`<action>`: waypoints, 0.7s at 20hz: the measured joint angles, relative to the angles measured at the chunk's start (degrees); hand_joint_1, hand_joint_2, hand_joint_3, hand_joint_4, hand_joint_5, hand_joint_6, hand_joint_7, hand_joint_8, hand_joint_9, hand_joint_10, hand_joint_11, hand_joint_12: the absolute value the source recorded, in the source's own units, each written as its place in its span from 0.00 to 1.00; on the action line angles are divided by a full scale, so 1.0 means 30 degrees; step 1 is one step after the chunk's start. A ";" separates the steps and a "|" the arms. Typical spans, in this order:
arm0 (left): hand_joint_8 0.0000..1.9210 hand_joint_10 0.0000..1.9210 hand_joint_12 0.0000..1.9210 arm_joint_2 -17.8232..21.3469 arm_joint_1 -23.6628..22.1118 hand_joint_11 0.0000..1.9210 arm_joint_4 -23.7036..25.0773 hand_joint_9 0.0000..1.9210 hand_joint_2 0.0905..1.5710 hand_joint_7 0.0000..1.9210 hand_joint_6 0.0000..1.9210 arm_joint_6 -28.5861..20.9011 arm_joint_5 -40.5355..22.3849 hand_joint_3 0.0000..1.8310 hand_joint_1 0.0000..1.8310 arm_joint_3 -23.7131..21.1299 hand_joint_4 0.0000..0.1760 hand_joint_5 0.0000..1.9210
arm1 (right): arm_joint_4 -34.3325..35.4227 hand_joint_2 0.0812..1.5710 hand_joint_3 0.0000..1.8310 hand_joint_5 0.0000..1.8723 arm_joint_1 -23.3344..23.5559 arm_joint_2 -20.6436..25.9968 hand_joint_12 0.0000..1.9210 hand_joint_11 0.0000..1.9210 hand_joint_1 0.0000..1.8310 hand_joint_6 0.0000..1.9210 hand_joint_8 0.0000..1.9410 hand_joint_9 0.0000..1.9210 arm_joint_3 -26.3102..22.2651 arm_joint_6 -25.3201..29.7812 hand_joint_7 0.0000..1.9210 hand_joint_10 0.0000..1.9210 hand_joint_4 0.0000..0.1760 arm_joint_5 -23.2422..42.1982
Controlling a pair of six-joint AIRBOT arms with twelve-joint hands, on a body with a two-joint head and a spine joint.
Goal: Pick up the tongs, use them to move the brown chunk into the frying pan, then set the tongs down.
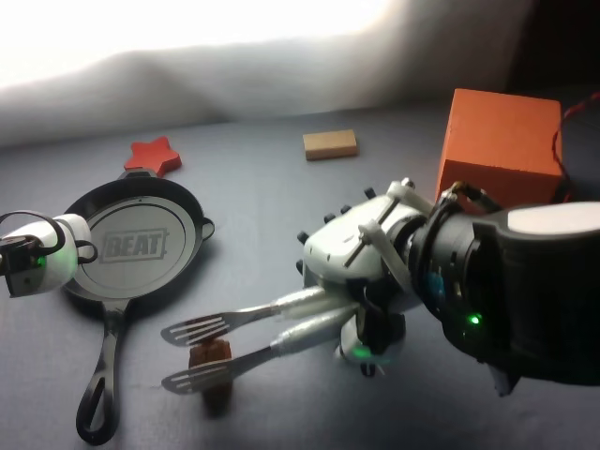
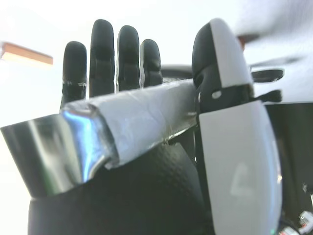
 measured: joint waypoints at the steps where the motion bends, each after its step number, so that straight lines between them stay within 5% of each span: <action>1: 0.00 0.00 0.13 0.0000 0.0000 0.00 0.0000 0.03 0.78 0.03 0.00 0.0007 0.0007 0.00 0.00 0.0000 0.00 0.00 | -0.0102 0.76 0.00 0.37 -0.0066 -0.0015 0.70 0.08 0.50 0.00 0.00 0.39 0.0015 -0.0007 0.39 0.00 0.00 -0.0007; 14: 0.00 0.00 0.09 -0.0007 0.0000 0.00 0.0015 0.02 0.78 0.02 0.00 0.0000 0.0036 0.00 0.00 0.0000 0.00 0.00 | -0.0801 0.74 0.00 0.37 0.0029 -0.0131 0.68 0.09 0.51 0.00 0.00 0.39 0.0386 -0.0291 0.40 0.00 0.00 -0.0058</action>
